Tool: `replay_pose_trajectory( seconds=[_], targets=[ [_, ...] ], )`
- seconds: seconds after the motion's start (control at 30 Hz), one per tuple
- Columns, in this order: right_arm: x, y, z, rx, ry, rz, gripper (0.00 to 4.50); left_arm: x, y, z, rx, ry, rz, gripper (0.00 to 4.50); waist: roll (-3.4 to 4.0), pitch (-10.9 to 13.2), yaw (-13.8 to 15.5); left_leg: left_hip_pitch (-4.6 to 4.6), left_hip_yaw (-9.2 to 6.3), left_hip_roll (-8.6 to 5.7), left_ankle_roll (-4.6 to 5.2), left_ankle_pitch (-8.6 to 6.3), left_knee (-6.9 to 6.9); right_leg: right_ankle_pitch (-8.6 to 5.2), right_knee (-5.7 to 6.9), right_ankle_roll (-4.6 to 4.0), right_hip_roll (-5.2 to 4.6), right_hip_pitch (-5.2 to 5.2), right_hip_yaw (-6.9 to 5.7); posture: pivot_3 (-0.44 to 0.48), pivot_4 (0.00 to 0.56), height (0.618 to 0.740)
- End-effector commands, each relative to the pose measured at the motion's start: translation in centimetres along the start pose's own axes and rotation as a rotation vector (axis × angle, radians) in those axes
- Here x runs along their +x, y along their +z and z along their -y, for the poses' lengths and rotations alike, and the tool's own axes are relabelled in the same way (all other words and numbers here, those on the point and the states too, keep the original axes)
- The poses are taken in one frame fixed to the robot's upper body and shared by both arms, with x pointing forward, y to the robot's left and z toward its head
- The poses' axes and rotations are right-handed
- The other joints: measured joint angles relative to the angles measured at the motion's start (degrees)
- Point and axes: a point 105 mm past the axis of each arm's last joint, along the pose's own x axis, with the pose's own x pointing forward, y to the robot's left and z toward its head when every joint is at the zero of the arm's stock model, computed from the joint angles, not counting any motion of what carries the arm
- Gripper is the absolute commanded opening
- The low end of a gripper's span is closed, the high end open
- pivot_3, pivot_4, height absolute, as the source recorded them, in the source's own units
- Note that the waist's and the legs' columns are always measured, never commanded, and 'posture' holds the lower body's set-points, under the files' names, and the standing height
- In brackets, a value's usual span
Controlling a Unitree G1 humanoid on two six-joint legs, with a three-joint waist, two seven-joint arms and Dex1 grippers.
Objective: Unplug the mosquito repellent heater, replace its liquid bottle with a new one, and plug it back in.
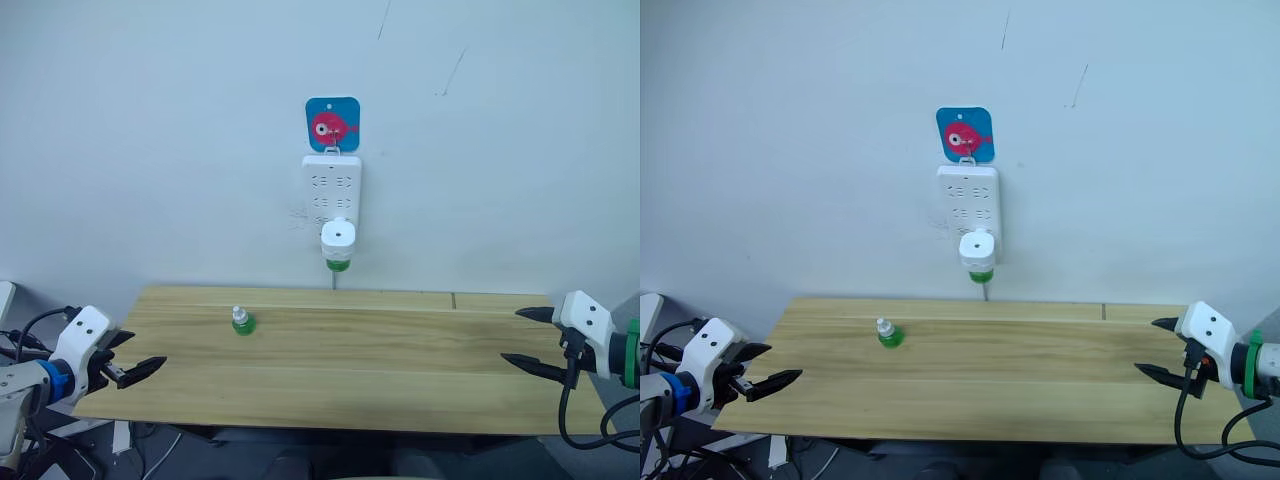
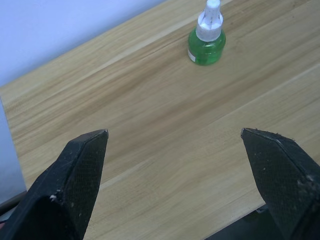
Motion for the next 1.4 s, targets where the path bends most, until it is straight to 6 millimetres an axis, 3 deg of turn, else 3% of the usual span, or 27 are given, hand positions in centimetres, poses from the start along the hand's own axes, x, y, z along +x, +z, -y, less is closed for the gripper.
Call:
replay_pose_trajectory(
  seconds=[0.03,0.57,0.9,1.13,1.23,1.4],
  targets=[
    [-0.5,1.3,0.3,-0.042,-0.016,0.02,4.5,-0.1,0.8,-0.3,0.028,-0.004,0.013,4.5,0.0,0.0,0.0,0.0,0.0,0.0,0.0,0.0,0.0,0.0,0.0,0.0,0.0,0.0,0.0,0.071,0.045,0.74],
    [-0.6,0.8,-0.1,-0.024,-0.01,0.016,4.5,0.1,0.8,-0.6,0.028,-0.002,0.006,4.5,0.0,0.03,-0.15,0.0,0.0,0.0,0.0,0.0,0.0,0.0,0.0,0.0,0.0,0.0,0.0,0.064,0.048,0.74],
    [-0.6,0.3,-0.2,-0.021,-0.008,0.016,4.5,0.0,1.9,-0.7,0.018,-0.016,0.075,4.5,0.01,0.06,-0.17,0.0,0.0,0.0,0.0,0.0,0.0,0.0,0.0,0.0,0.0,-0.01,0.0,0.065,0.047,0.74],
    [0.0,1.3,-0.3,-0.03,-0.004,0.048,4.5,0.3,3.3,-0.4,0.01,-0.038,0.126,4.5,0.01,0.06,-0.22,0.0,0.0,0.0,0.0,0.0,0.0,0.0,0.0,0.0,0.0,-0.01,0.0,0.054,0.047,0.74],
    [0.4,3.8,-0.5,-0.025,-0.007,0.137,4.5,0.8,6.5,0.0,-0.003,-0.066,0.223,4.5,0.0,0.19,-0.25,-0.01,-0.01,0.0,0.0,0.0,0.01,0.0,0.0,0.0,0.01,0.0,-0.01,0.046,0.052,0.74],
    [0.8,8.2,-1.1,-0.056,-0.018,0.269,4.5,1.8,11.9,2.4,0.032,-0.188,0.346,4.5,-0.1,0.61,-0.25,-0.05,-0.06,-0.01,0.0,0.0,0.04,0.0,0.0,0.0,0.0,0.0,-0.03,0.011,0.066,0.74]
  ],
)
